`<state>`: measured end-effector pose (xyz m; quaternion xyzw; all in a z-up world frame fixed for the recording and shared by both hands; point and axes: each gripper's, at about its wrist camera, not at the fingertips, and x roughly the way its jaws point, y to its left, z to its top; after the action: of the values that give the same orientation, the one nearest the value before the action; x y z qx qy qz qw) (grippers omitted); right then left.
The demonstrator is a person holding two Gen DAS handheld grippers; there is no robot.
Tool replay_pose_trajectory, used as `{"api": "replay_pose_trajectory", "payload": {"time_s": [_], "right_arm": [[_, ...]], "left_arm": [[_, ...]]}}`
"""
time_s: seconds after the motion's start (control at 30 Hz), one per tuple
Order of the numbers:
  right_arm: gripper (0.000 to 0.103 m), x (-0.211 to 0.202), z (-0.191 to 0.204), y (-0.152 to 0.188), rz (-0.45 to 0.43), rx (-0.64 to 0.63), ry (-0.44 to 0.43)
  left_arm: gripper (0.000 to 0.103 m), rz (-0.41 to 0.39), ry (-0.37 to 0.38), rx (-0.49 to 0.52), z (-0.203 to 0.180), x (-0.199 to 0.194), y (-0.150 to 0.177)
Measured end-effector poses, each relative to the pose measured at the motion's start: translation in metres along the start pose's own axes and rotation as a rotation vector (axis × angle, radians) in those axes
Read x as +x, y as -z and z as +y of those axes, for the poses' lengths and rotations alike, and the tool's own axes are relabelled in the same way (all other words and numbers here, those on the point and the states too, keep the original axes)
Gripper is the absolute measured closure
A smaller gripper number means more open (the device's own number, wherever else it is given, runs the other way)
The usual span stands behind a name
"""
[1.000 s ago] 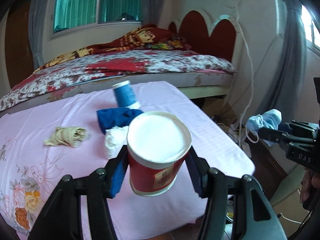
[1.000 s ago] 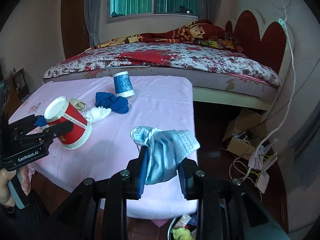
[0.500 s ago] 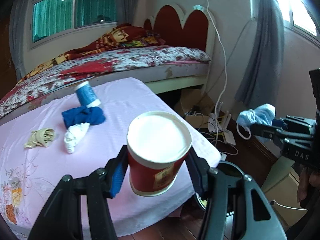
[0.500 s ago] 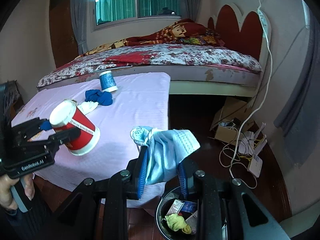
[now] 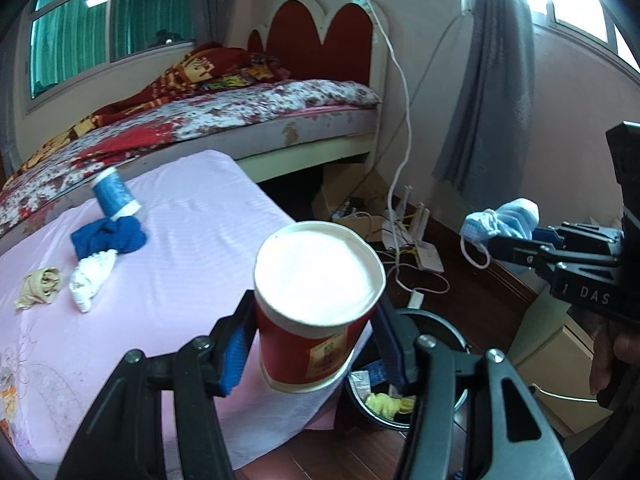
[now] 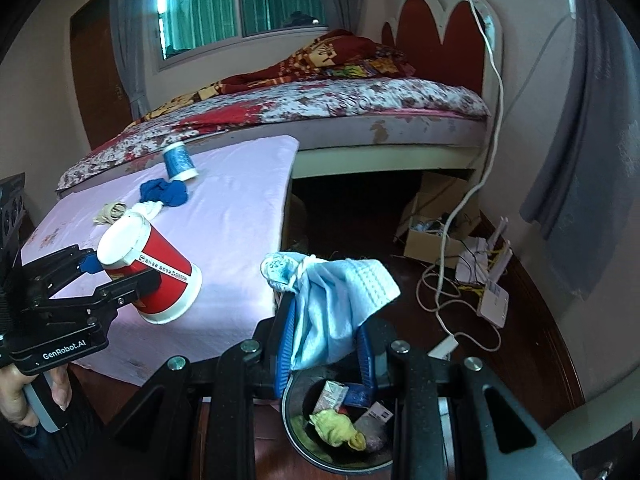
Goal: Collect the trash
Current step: 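Carry the red cup and blue mask over the black bin and release both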
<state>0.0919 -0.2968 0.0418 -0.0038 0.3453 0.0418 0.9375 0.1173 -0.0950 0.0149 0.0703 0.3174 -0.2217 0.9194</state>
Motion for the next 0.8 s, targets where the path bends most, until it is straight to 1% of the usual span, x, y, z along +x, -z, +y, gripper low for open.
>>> {"api": "replay_pose_trajectory", "payload": {"time_s": [0.4,0.63,0.8], "right_arm": [[0.073,-0.006,-0.051,0.032,0.045,0.060,0.053],[0.073,0.012,-0.069,0.055,0.117,0.060,0.061],[0.073,0.029,-0.076,0.072,0.171,0.056,0.069]], "left_arm": [[0.046,0.044,0.083,0.059,-0.055,0.022,0.010],[0.046,0.093,0.153,0.070,-0.078,0.043,0.023],[0.046,0.140,0.172,0.074,-0.086,0.059,0.035]]}}
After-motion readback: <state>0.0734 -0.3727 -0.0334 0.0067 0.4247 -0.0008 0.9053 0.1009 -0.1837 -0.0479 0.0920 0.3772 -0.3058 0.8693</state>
